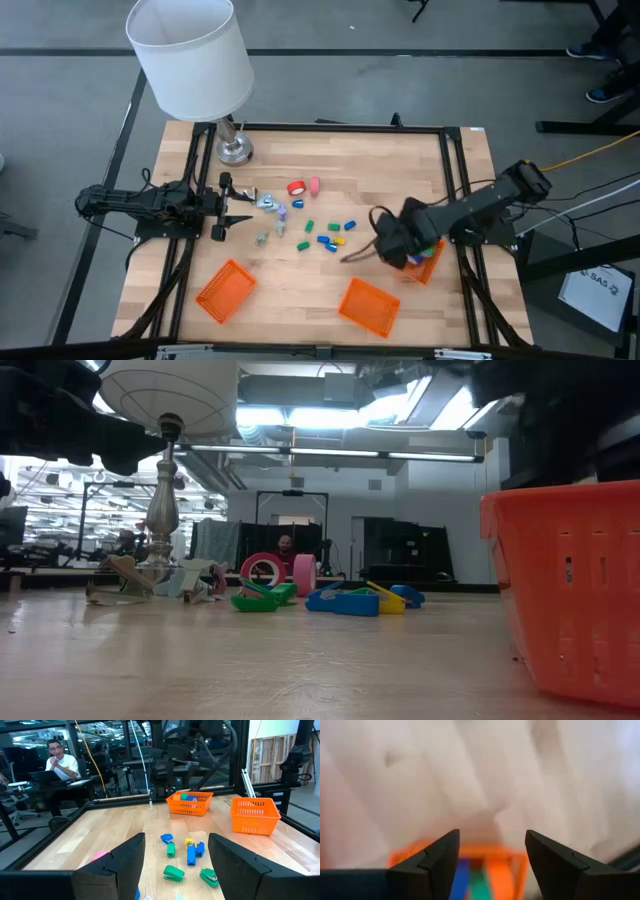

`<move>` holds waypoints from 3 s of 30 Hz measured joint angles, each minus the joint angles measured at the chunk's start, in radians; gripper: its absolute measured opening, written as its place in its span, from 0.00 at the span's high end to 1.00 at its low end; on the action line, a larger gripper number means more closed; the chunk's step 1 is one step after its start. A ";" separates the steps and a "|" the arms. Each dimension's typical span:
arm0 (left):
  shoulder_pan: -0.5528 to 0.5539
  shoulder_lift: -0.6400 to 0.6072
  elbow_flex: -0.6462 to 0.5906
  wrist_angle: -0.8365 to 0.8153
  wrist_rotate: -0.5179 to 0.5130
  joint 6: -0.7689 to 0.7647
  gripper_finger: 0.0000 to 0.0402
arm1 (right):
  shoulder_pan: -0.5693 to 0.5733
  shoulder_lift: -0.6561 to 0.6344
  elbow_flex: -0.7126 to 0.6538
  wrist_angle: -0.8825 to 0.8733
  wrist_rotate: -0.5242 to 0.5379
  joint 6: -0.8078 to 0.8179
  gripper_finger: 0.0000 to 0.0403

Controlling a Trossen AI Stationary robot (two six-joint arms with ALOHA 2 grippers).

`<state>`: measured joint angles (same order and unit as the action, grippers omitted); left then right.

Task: Pick and place Stapler, Stapler remover, tape
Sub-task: Put the red tape into the right orange bin

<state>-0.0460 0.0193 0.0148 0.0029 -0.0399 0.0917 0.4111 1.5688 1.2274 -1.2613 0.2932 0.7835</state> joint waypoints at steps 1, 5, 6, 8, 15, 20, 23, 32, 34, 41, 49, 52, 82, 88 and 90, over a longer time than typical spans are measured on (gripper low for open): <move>0.000 0.000 0.000 0.000 0.000 0.000 0.47 | -0.023 0.000 0.000 0.023 0.016 -0.038 0.42; 0.000 0.000 0.000 0.000 0.000 0.000 0.46 | -0.118 0.000 0.000 0.145 0.029 -0.214 0.42; 0.000 0.000 0.000 0.000 0.000 0.000 0.46 | -0.143 0.000 0.000 0.177 0.031 -0.266 0.42; 0.000 0.000 0.000 0.000 0.000 0.000 0.46 | -0.191 0.000 0.000 0.238 0.054 -0.341 0.42; 0.000 0.000 0.000 0.000 0.000 0.000 0.46 | -0.345 0.010 -0.070 0.498 0.141 -0.563 0.42; 0.000 0.000 0.000 0.000 0.000 0.000 0.46 | -0.436 0.044 -0.141 0.753 0.122 -0.683 0.42; 0.000 0.000 0.000 0.000 0.000 0.000 0.47 | -0.475 0.059 -0.168 0.879 0.049 -0.728 0.42; 0.000 0.000 0.000 0.000 0.000 0.000 0.47 | -0.540 0.073 -0.170 0.905 -0.064 -0.829 0.42; 0.000 0.000 0.000 0.000 0.000 0.000 0.47 | -0.547 0.073 -0.170 0.883 -0.061 -0.801 0.42; 0.000 0.000 0.000 0.000 0.000 0.000 0.46 | -0.544 0.073 -0.170 0.864 -0.061 -0.709 0.42; 0.000 0.000 0.000 0.000 0.000 0.000 0.46 | -0.512 0.073 -0.170 0.896 -0.058 -0.606 0.42; 0.000 0.000 0.000 0.000 0.000 0.000 0.46 | -0.501 0.091 -0.169 0.913 -0.058 -0.605 0.42; 0.000 0.000 0.000 0.000 0.000 0.000 0.46 | -0.653 0.174 -0.108 1.201 -0.425 -1.228 0.42; 0.000 0.000 0.000 0.000 0.000 0.000 0.46 | -0.648 0.174 -0.120 1.194 -0.428 -1.238 0.42; 0.000 0.000 0.000 0.000 0.000 0.000 0.46 | -0.636 0.174 -0.127 1.193 -0.428 -1.238 0.42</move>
<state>-0.0460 0.0195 0.0149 0.0029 -0.0402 0.0917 -0.2247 1.7432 1.1003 -0.0679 -0.1345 -0.4540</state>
